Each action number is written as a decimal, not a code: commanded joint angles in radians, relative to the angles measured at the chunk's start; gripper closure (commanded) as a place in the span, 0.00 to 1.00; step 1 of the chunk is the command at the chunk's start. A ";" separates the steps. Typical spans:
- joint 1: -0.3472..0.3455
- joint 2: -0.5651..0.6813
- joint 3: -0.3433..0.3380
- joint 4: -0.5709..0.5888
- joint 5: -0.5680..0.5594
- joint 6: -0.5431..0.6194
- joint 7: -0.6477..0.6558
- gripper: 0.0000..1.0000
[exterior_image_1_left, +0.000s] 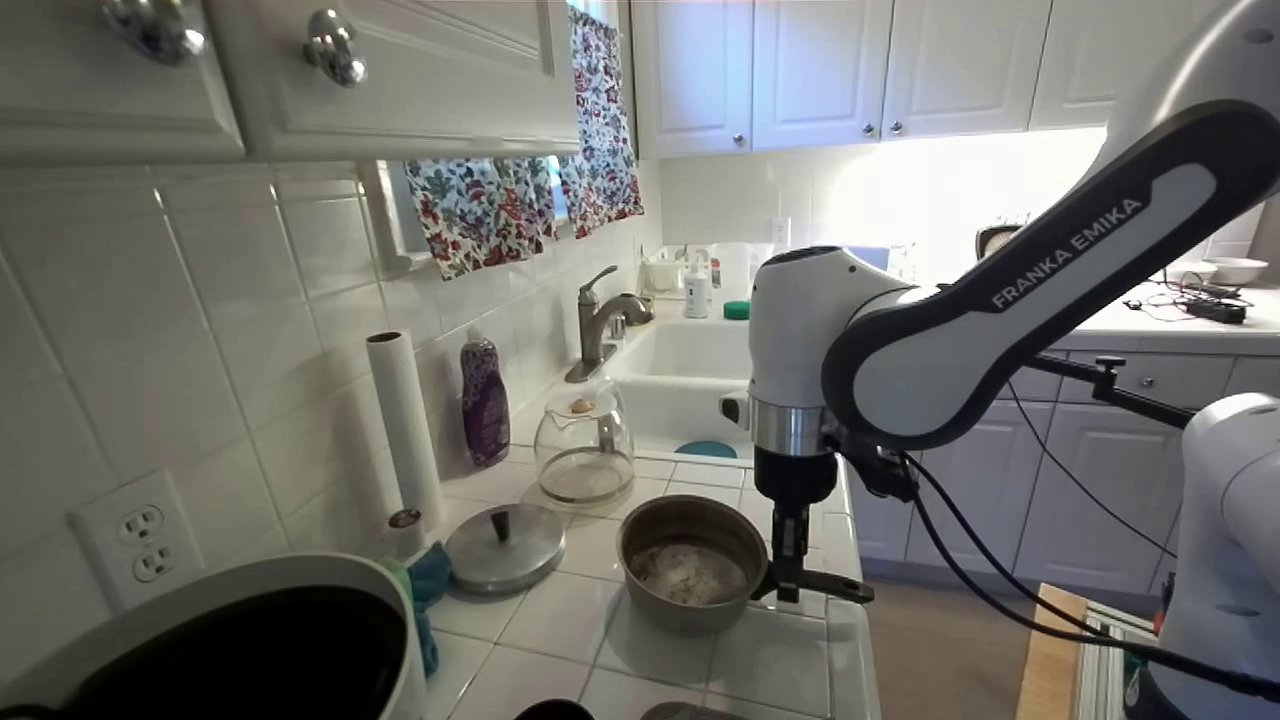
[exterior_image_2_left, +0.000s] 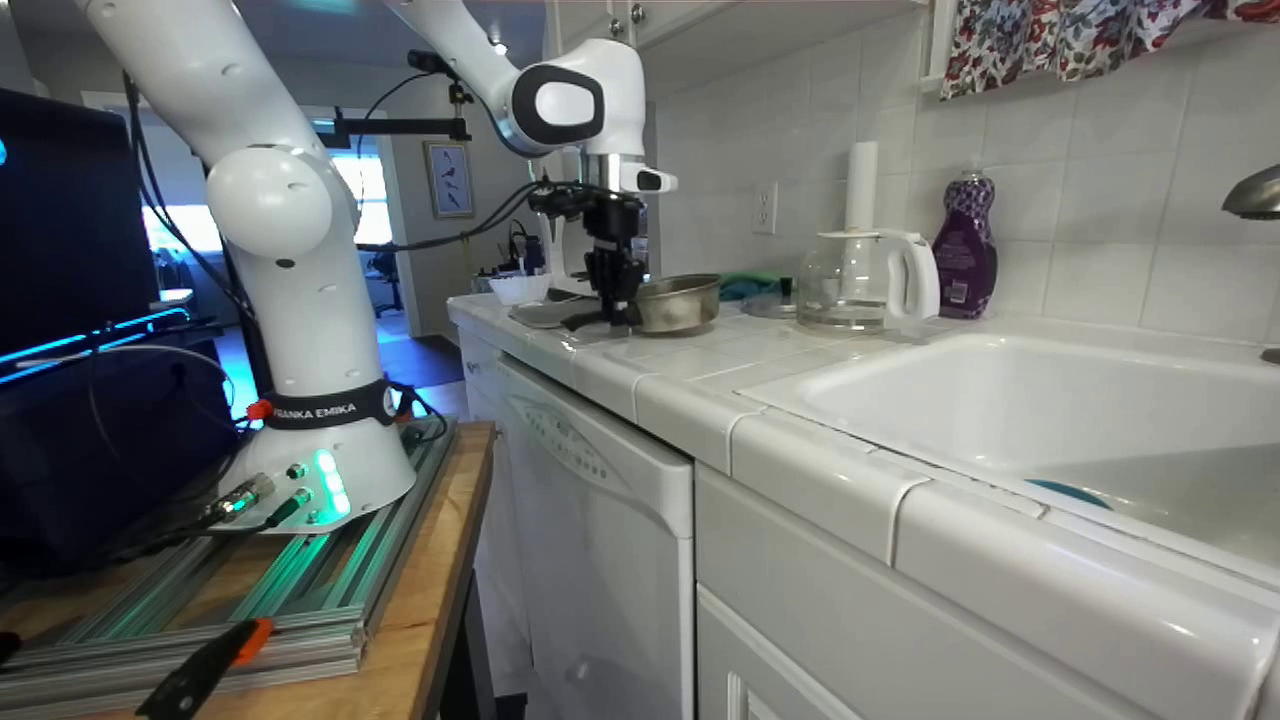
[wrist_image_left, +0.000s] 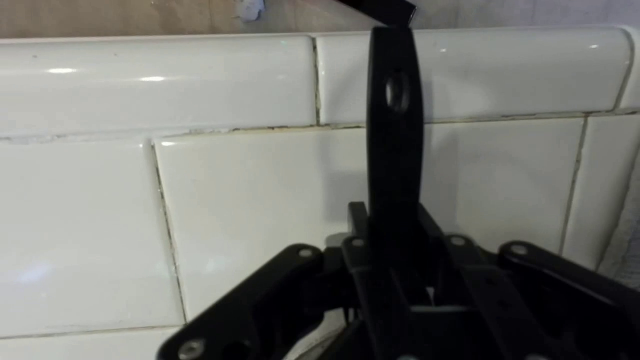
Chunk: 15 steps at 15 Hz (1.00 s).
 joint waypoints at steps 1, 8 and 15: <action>0.004 -0.050 -0.033 0.003 0.045 -0.007 -0.034 0.94; 0.029 -0.089 -0.150 0.034 0.197 -0.159 -0.222 0.94; -0.051 -0.118 -0.135 0.112 0.181 -0.494 -0.103 0.94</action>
